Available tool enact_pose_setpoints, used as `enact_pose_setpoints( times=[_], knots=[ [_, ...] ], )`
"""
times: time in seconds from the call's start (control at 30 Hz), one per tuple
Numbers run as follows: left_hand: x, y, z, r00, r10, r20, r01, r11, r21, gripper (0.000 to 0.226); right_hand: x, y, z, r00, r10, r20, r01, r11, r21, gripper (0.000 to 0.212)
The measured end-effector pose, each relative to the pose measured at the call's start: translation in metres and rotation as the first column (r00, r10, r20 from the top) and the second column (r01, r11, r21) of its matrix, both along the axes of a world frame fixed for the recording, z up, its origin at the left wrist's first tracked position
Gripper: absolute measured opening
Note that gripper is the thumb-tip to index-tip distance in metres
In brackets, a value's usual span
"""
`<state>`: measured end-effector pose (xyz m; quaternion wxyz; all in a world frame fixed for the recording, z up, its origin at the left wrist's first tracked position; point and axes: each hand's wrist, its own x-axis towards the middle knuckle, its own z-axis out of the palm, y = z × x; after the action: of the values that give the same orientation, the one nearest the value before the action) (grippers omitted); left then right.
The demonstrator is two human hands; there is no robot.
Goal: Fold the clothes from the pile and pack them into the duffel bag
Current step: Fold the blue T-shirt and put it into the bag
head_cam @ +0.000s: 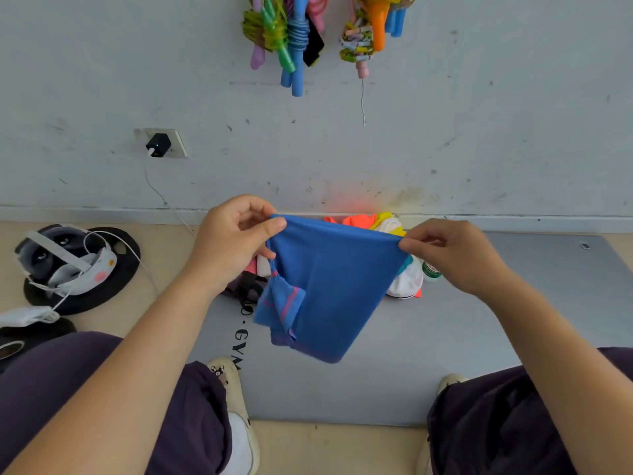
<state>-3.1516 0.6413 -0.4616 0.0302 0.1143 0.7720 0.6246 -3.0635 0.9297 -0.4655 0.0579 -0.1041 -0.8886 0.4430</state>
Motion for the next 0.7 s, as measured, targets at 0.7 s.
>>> enact_pose_setpoints(
  times=[0.7],
  knots=[
    [-0.004,0.001,-0.009,0.99,-0.1,0.103,0.093,0.993,0.073,0.011,0.005,-0.007,0.034,0.987,-0.037,-0.153,-0.006,0.963,-0.268,0.023]
  ],
)
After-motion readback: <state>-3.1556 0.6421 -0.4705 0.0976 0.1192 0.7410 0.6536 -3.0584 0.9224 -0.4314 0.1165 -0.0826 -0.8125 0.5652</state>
